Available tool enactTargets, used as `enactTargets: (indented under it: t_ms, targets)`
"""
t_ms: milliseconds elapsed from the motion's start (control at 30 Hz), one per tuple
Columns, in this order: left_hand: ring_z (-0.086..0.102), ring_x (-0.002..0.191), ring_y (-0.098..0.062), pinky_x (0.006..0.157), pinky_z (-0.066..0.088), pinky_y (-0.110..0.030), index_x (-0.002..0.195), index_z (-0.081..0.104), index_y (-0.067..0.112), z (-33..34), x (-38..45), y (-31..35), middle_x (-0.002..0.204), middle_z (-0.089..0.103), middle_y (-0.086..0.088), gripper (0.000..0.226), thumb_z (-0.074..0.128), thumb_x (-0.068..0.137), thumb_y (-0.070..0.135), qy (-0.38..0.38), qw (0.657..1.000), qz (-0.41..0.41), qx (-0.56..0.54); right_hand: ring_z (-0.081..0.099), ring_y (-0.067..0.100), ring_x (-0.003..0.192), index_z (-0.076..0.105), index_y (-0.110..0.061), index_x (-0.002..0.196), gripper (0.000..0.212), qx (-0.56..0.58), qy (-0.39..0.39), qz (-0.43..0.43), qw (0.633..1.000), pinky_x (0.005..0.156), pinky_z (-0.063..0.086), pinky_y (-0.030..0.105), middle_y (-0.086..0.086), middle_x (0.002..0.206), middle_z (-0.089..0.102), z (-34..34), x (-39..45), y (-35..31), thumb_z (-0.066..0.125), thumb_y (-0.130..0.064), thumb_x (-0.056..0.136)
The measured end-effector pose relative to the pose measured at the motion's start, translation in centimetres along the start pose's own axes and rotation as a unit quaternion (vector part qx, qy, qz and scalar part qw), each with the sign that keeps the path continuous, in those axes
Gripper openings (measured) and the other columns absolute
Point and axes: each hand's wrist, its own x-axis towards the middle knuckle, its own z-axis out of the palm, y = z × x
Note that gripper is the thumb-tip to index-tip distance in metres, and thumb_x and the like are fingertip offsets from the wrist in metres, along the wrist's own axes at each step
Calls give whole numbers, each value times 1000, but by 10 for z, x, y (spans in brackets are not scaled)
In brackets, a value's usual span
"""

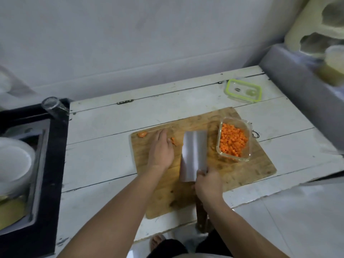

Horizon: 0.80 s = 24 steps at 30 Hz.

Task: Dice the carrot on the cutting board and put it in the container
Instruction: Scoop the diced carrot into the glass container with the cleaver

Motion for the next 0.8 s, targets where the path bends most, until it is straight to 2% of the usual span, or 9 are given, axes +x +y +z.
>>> enactTargets:
  t_ms: [133,233,367,467,567,733,800]
  targets:
    - [40,142,-19,110,24,-19,150,46,16,10,-7,17,154,45,-2,42,37,109,18,10,999,-6,-47,65,31,92,64,-16,107,16,17,-30,-5,999,84,53,38,7,97,69,9,0,-10,54,-26,99]
    - [45,135,-16,106,26,-16,145,52,17,20,-15,28,147,49,-1,39,39,109,17,19,996,-8,-81,65,25,87,62,-19,102,16,21,-47,5,999,81,55,40,2,92,67,19,-3,-16,52,-31,100]
    - [48,133,-17,113,34,-24,141,57,15,27,-14,31,142,52,-3,37,44,107,12,52,992,-15,-117,62,18,81,62,-17,100,15,29,-52,10,998,67,45,31,1,87,65,21,-4,-14,51,-28,102]
    - [52,126,-15,112,41,-30,136,62,18,29,-14,35,133,55,0,36,49,104,9,64,989,-21,-134,64,18,77,61,-20,94,14,55,-55,5,997,66,50,33,1,84,67,21,-8,-11,51,-25,102]
    - [51,119,-10,108,42,-27,131,66,19,31,-22,40,125,56,3,37,50,102,2,60,988,-17,-144,65,21,76,63,-21,91,14,91,-57,8,994,67,53,36,0,82,68,17,-15,-7,52,-23,100]
    - [57,113,-16,101,47,-29,119,71,17,38,-29,91,120,59,-1,43,48,94,-8,53,984,65,-156,59,20,76,60,-17,89,14,113,6,-28,993,67,43,34,0,80,63,-34,-18,-9,54,-19,101]
    - [55,112,-15,98,44,-22,118,71,13,45,-30,132,120,57,-3,44,46,92,-11,34,979,106,-172,64,26,75,59,-22,88,14,127,39,-39,990,68,51,40,4,78,65,-67,-14,-11,53,-22,100]
